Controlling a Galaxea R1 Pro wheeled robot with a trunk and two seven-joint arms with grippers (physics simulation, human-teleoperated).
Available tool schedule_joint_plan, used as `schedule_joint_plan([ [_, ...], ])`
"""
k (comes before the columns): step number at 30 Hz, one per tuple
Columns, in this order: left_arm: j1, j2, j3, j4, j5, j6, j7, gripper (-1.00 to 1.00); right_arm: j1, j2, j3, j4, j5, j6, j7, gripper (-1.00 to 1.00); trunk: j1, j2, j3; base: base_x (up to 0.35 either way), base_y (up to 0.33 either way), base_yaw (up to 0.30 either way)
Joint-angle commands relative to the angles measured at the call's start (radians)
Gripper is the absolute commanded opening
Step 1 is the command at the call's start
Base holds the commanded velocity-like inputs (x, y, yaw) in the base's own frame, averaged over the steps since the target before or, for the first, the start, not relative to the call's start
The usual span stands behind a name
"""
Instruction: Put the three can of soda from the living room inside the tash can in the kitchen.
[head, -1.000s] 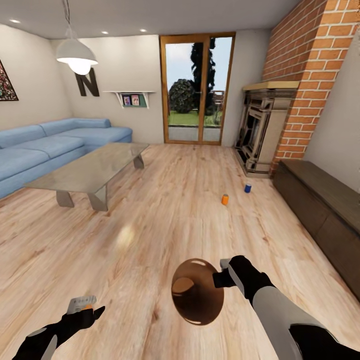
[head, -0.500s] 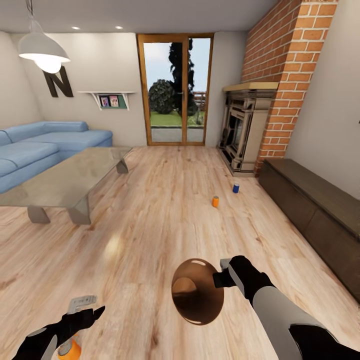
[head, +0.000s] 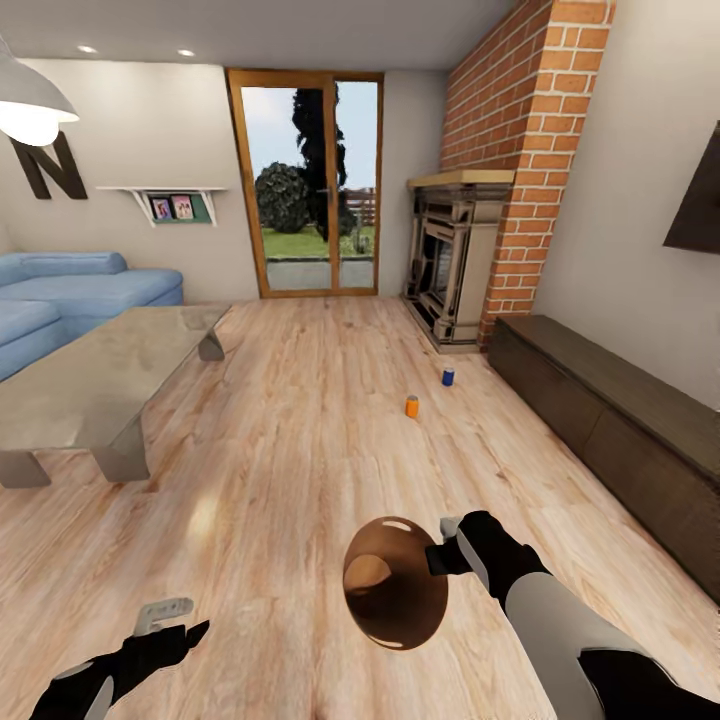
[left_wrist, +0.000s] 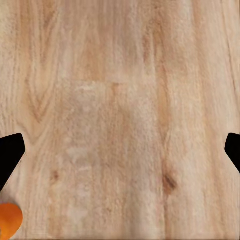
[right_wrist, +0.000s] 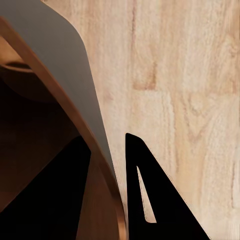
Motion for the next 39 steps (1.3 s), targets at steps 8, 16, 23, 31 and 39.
schedule_joint_plan([
  [8, 0.0, 0.0, 0.0, 0.001, -0.001, 0.007, 0.0, 1.0, 0.0, 0.0, -0.002, 0.0, -0.019, 0.002, -0.002, -1.0, 0.0, 0.0, 0.003, 0.005, 0.31, -0.2],
  [16, 0.0, 0.0, 0.0, 0.001, -0.001, 0.01, 0.001, 1.0, 0.0, 0.0, -0.002, 0.0, -0.019, 0.003, -0.003, -1.0, 0.0, 0.0, 0.003, -0.147, 0.282, -0.104],
  [23, 0.0, 0.0, 0.0, 0.002, -0.001, 0.013, 0.001, 1.0, 0.0, 0.0, -0.002, 0.0, -0.019, 0.003, -0.003, -1.0, 0.0, 0.0, 0.003, -0.213, 0.261, -0.024],
  [31, 0.0, 0.0, 0.0, 0.001, 0.0, 0.014, 0.001, 1.0, 0.0, 0.001, -0.002, 0.0, -0.019, 0.003, -0.003, -1.0, 0.0, 0.0, 0.003, -0.222, 0.254, -0.003],
  [39, 0.0, 0.0, 0.0, 0.001, 0.0, 0.012, 0.001, 1.0, 0.0, 0.002, -0.001, 0.001, -0.019, 0.003, -0.005, -1.0, 0.0, 0.0, 0.003, -0.098, 0.289, 0.0],
])
